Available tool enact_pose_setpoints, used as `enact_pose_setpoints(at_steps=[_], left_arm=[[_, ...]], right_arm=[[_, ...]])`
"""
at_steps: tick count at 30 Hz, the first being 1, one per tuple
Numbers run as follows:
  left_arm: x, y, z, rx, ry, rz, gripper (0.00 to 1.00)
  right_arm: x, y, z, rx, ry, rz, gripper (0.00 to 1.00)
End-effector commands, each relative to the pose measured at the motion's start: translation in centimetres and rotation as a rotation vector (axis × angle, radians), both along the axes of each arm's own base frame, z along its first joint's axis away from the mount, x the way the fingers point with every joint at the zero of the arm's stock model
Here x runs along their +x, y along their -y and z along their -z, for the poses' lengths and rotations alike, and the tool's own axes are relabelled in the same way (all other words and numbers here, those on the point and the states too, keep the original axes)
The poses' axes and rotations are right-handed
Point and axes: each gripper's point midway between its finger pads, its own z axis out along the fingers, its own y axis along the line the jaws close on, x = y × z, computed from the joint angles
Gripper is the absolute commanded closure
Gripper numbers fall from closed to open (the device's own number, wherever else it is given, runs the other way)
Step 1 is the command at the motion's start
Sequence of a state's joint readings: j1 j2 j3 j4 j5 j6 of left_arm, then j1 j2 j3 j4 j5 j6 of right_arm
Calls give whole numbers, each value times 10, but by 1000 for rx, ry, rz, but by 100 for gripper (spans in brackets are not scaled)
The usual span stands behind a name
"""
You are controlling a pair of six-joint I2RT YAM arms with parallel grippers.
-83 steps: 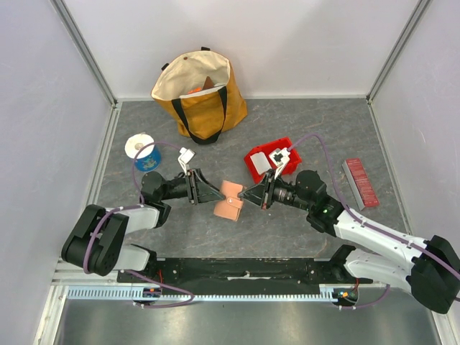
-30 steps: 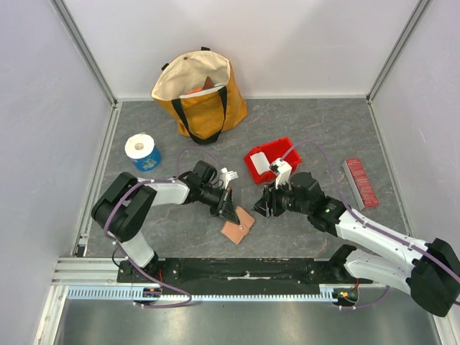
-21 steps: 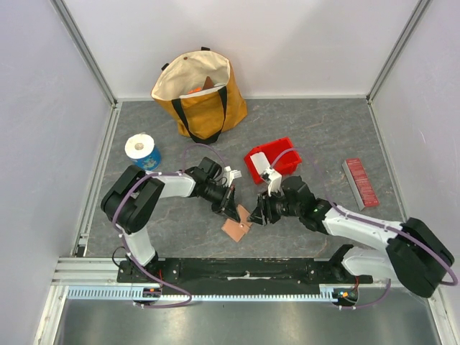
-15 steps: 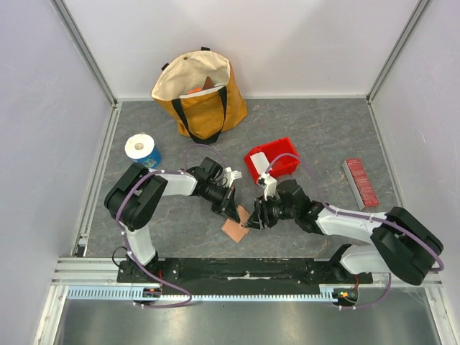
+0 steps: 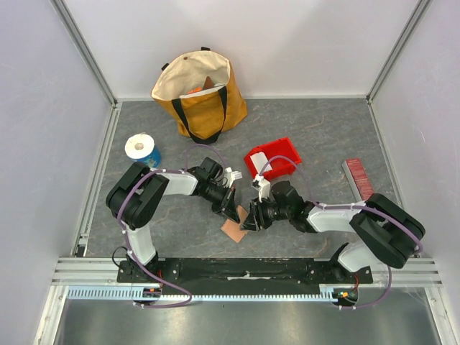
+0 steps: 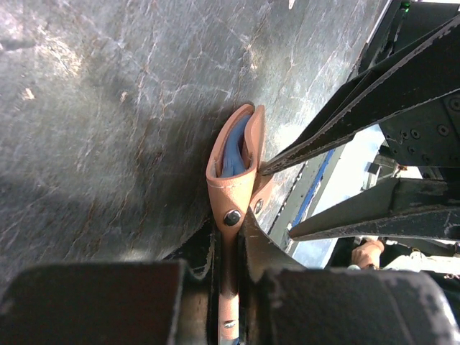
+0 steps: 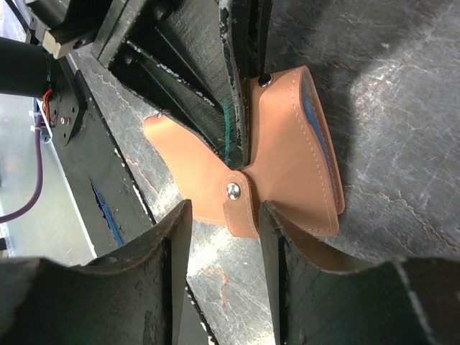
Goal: Put the credit cards into the card holder
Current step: Open the card holder.
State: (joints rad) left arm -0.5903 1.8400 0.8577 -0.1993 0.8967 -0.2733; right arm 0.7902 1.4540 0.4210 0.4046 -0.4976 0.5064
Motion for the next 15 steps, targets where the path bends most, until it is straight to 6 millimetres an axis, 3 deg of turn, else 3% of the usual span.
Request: enact_pose_setpoints(at_steps=[1, 3, 9, 15], left_arm=[[5, 0, 9, 7, 53, 25, 98], [6, 1, 10, 4, 54, 21, 98], [19, 5, 17, 32, 55, -53, 98], [35, -3, 27, 105, 53, -170, 98]], right_arm=[[-4, -9, -1, 24, 14, -71, 52], [-13, -11, 1, 31, -11, -120, 61], [-41, -18, -2, 67, -56, -266, 68], [-60, -25, 2, 31, -69, -348, 85]])
